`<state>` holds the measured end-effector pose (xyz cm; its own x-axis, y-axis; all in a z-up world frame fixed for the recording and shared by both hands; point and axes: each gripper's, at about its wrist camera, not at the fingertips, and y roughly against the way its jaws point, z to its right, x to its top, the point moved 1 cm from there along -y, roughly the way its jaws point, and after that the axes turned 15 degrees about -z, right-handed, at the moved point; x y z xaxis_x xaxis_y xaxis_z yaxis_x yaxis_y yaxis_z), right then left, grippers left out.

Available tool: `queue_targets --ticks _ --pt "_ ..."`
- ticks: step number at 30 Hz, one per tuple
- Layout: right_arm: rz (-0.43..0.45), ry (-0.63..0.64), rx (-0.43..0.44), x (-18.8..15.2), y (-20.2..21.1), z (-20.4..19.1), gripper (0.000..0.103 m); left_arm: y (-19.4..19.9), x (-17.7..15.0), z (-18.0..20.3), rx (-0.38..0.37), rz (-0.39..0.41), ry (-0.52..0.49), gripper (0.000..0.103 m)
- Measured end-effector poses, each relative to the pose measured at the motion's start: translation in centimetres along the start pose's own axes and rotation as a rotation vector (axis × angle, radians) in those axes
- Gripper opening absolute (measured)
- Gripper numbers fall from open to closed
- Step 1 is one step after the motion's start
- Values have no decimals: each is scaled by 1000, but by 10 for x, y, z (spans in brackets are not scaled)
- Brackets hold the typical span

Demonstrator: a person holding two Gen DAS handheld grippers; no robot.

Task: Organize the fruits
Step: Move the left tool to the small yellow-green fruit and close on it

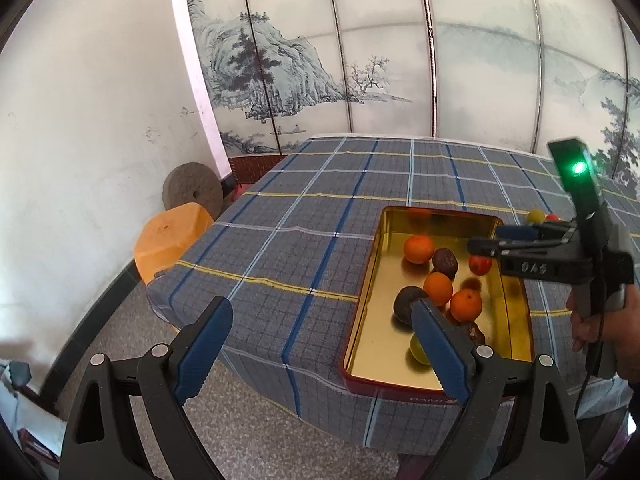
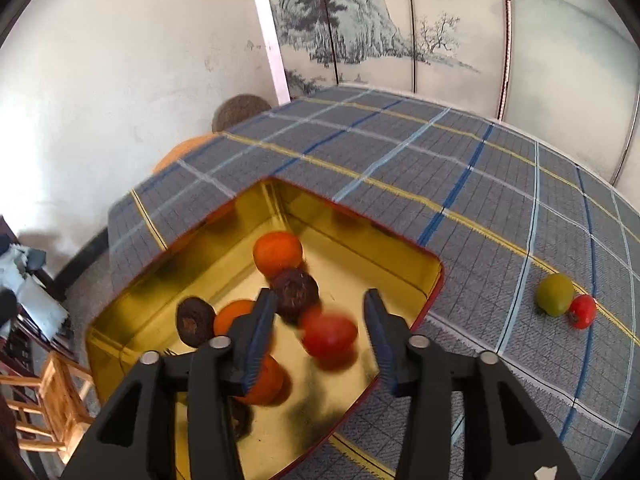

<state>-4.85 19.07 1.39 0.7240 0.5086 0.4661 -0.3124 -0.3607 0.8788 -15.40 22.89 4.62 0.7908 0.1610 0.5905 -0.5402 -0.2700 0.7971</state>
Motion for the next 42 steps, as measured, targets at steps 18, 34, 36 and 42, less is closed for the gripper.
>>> queue_targets --ticks 18,34,36,42 --pt "99 -197 -174 -84 73 105 69 20 6 29 59 48 -89 93" --pt "29 -502 -415 -175 103 248 77 20 21 102 112 47 -264 96" --pt "22 -524 -413 -182 103 259 77 17 25 115 92 32 -301 96" --pt "33 -576 -369 -192 103 276 78 4 47 171 -110 -31 -443 96"
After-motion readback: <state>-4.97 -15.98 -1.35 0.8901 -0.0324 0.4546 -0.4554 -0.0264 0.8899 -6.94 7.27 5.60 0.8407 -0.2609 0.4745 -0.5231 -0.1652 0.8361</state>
